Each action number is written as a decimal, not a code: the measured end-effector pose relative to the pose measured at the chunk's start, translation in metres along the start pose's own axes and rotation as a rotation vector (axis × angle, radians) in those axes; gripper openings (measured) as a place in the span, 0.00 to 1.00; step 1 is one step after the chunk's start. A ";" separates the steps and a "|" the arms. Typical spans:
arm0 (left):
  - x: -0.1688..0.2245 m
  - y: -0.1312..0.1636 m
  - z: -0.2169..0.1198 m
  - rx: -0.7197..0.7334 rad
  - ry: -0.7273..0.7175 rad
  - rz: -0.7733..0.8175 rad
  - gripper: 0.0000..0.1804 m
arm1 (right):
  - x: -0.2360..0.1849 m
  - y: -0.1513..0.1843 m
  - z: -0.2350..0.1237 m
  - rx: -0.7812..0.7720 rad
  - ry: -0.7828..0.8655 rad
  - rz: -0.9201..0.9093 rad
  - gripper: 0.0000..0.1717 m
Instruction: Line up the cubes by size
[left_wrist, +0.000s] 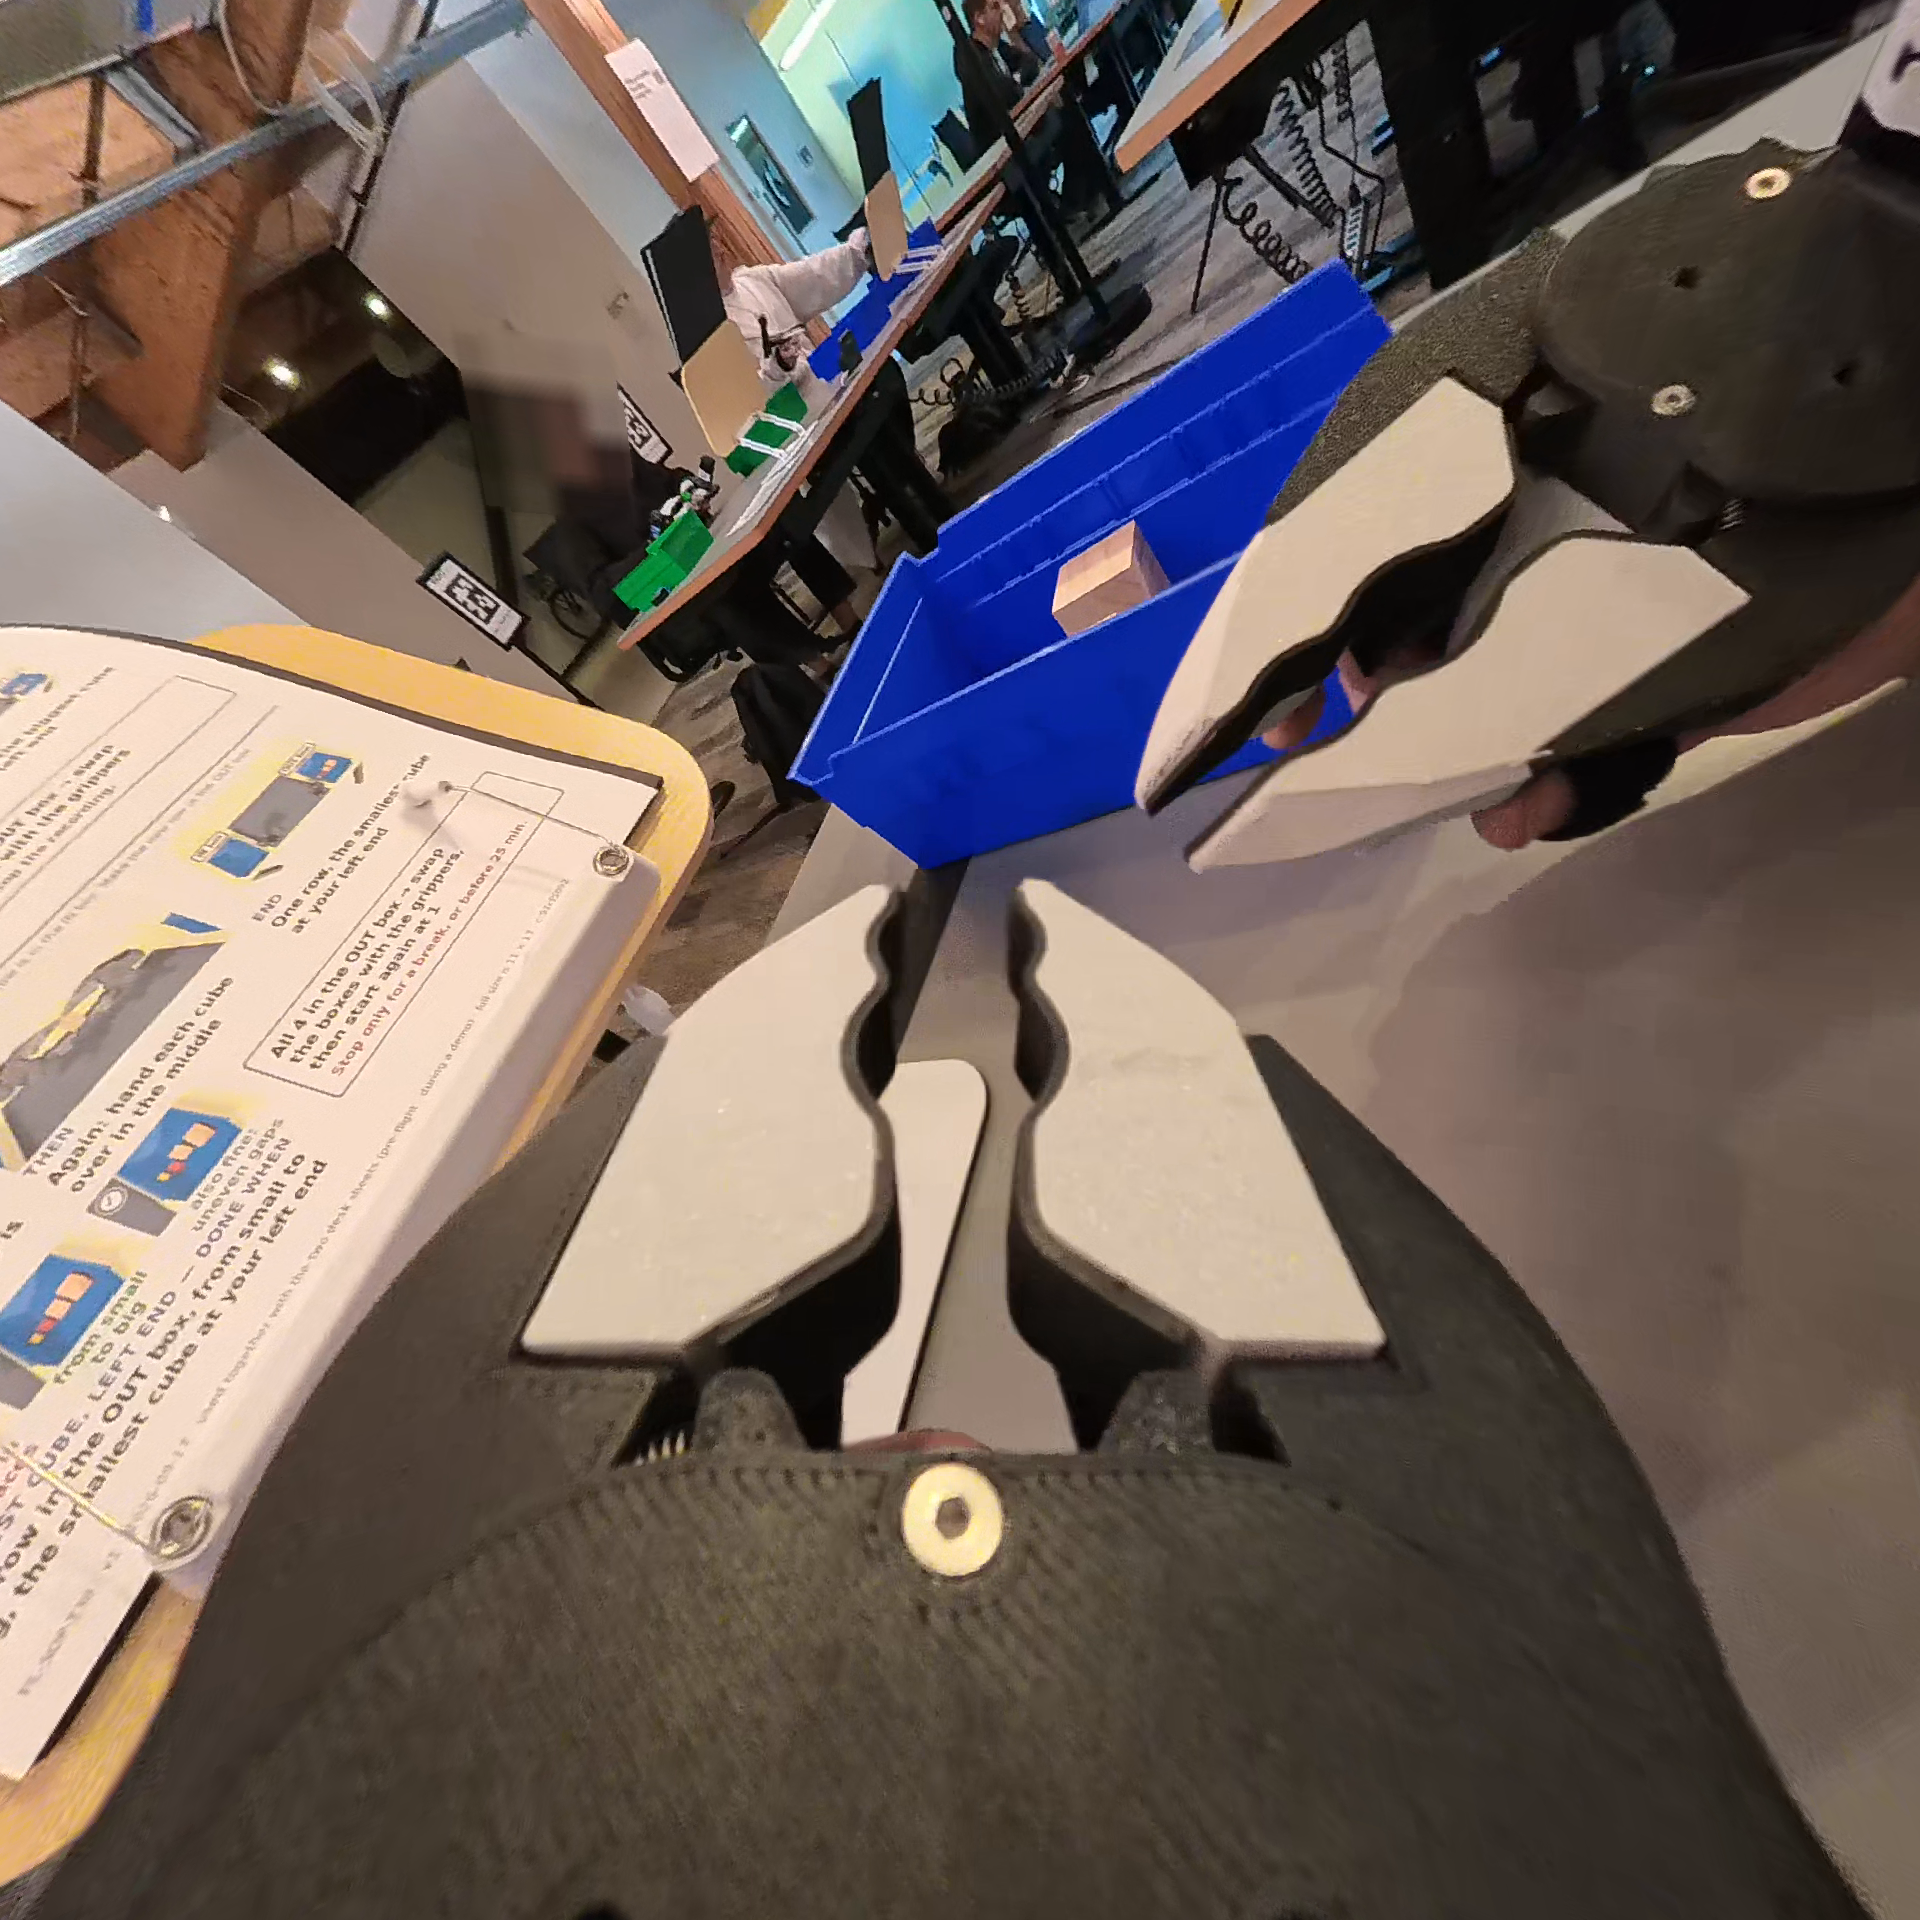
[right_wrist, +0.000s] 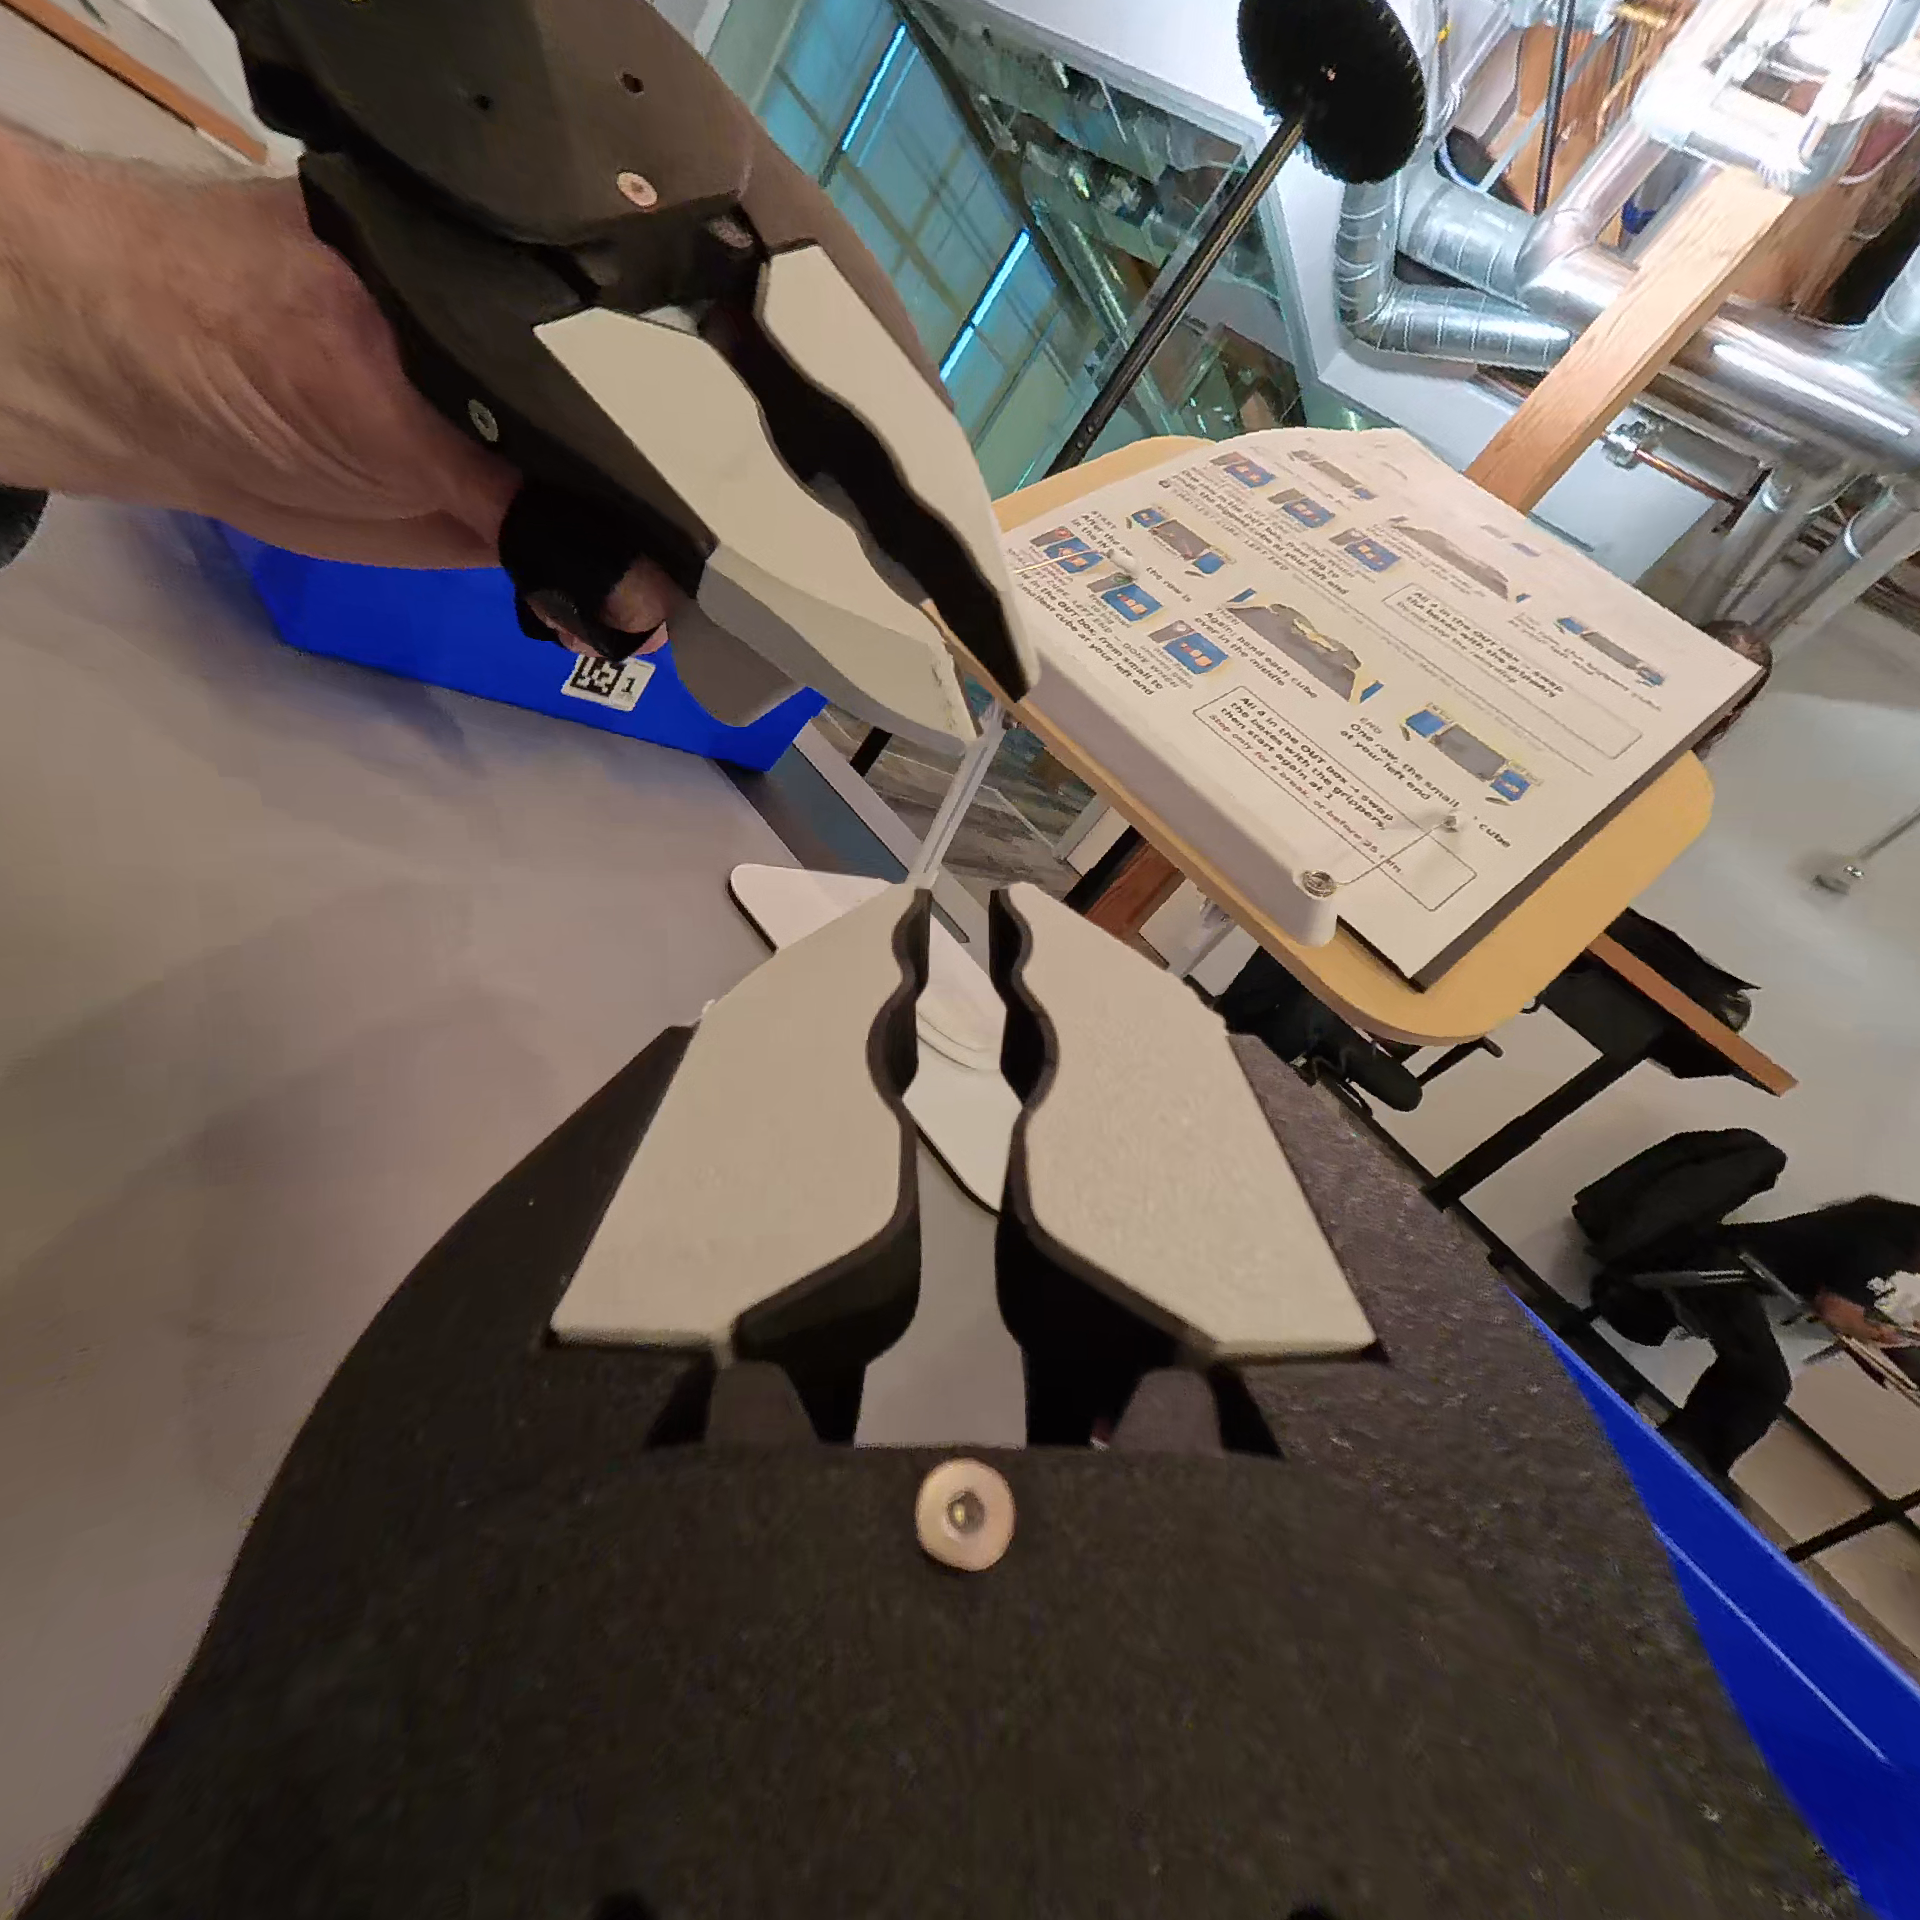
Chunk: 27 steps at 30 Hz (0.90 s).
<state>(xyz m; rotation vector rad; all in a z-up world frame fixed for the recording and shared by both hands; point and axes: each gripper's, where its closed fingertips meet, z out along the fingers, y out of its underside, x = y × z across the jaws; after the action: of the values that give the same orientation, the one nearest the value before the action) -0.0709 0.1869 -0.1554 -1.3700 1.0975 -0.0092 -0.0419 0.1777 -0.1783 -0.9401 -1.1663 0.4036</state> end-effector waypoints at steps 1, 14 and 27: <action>0.001 0.002 0.001 -0.006 0.007 -0.003 0.10 | -0.001 0.002 0.000 -0.010 -0.003 -0.013 0.06; -0.058 0.025 -0.067 -0.166 -0.263 0.029 0.23 | 0.016 -0.006 -0.009 -0.030 0.060 -0.080 0.10; -0.052 0.092 -0.155 -0.212 -0.547 -0.264 0.35 | 0.009 -0.003 -0.011 -0.052 0.031 -0.004 0.15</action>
<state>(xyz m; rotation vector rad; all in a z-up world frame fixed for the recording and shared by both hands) -0.2474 0.1240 -0.1664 -1.5752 0.4662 0.2814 -0.0289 0.1779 -0.1717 -0.9862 -1.1551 0.3563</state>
